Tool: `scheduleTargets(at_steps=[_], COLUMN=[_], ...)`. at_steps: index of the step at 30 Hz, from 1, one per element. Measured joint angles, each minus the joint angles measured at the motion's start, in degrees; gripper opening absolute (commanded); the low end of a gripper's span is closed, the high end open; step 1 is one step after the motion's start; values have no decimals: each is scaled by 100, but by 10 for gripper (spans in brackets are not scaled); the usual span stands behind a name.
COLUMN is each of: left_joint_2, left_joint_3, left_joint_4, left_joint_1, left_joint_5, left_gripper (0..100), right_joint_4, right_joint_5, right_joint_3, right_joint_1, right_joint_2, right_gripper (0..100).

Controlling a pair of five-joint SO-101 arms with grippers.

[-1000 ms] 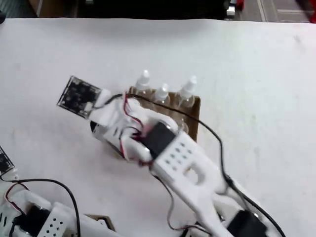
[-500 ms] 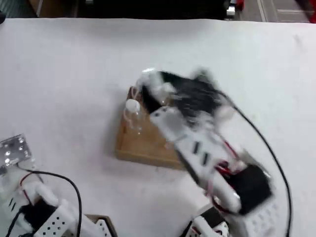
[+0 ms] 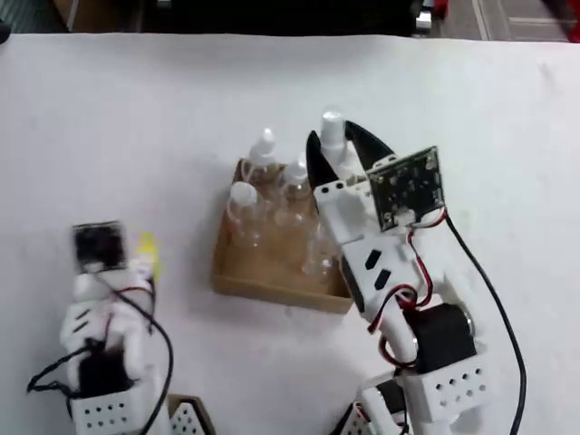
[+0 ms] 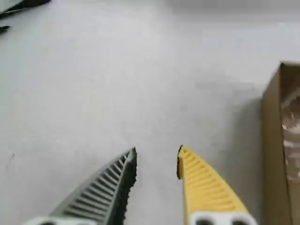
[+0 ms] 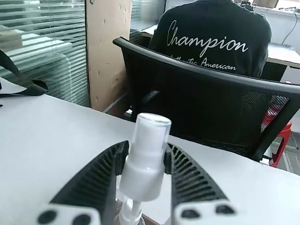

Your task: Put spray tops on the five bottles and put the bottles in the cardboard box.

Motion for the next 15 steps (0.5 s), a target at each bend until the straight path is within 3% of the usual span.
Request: scheduleTargets(at_steps=[3,15], left_joint_2=[0,0], left_joint_3=[149,158], left_joint_4=[-114,-132], left_joint_1=[79,97], left_joint_5=[-360,-422], left_gripper=[138,138], right_joint_4=[0,-484], right_joint_5=[-62,53], right_joint_3=[0,466], right_joint_1=[35,53], right_joint_2=[-18,-53], right_gripper=[16,16])
